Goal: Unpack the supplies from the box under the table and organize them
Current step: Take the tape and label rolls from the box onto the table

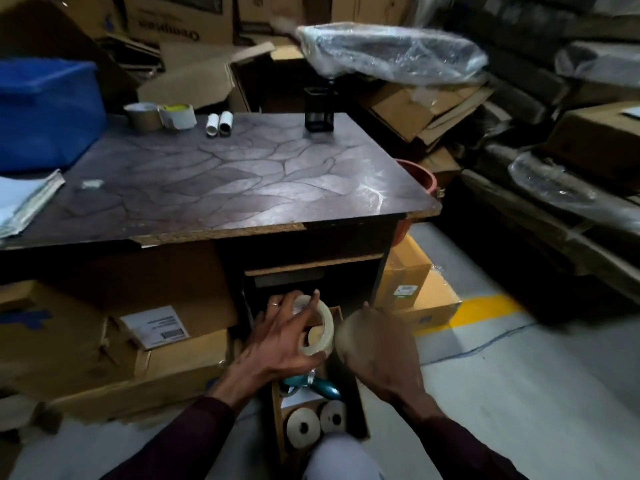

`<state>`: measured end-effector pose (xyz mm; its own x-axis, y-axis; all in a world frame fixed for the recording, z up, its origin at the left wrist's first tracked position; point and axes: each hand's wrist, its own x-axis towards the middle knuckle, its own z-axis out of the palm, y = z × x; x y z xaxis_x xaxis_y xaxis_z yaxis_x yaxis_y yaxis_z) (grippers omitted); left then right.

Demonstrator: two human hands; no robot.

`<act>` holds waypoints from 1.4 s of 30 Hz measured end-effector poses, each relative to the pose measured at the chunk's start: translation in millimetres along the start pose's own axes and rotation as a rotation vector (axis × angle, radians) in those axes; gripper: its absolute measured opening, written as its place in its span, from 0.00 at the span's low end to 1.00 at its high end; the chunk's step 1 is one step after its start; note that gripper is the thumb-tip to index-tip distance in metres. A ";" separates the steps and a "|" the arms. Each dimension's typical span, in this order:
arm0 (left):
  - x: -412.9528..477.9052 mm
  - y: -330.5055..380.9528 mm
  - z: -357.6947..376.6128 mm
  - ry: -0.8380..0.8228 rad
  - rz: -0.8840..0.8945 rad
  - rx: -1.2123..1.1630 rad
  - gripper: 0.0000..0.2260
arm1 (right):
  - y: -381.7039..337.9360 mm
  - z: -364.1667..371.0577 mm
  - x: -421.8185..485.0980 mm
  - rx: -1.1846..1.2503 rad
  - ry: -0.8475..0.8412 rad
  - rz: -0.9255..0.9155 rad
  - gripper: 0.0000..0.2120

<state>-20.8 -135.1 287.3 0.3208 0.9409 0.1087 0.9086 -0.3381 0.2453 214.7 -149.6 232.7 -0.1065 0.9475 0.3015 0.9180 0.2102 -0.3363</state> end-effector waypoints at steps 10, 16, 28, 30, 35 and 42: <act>-17.8 20.7 -101.7 0.315 0.080 0.144 0.43 | -43.2 -81.8 35.4 0.024 0.115 -0.125 0.46; -19.2 20.1 -154.7 0.379 0.062 0.094 0.40 | -70.4 -124.0 63.7 0.054 0.197 -0.212 0.44; 23.2 -58.3 -227.8 0.338 -0.146 0.137 0.38 | -158.6 -175.2 156.7 0.108 0.212 -0.338 0.43; 27.1 -78.9 -233.3 0.307 -0.203 0.135 0.39 | -171.4 -171.2 173.8 0.094 0.182 -0.354 0.42; 35.3 -120.8 -231.6 0.258 -0.312 0.142 0.39 | -188.6 -144.9 208.4 0.059 0.072 -0.391 0.41; 51.3 -163.7 -225.4 0.234 -0.361 0.087 0.39 | -203.5 -115.9 236.2 0.105 0.004 -0.391 0.39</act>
<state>-213.4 -36.0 469.9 -0.0817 0.9652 0.2483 0.9736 0.0240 0.2270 47.0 3.5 475.8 -0.4382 0.7902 0.4285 0.7644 0.5783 -0.2849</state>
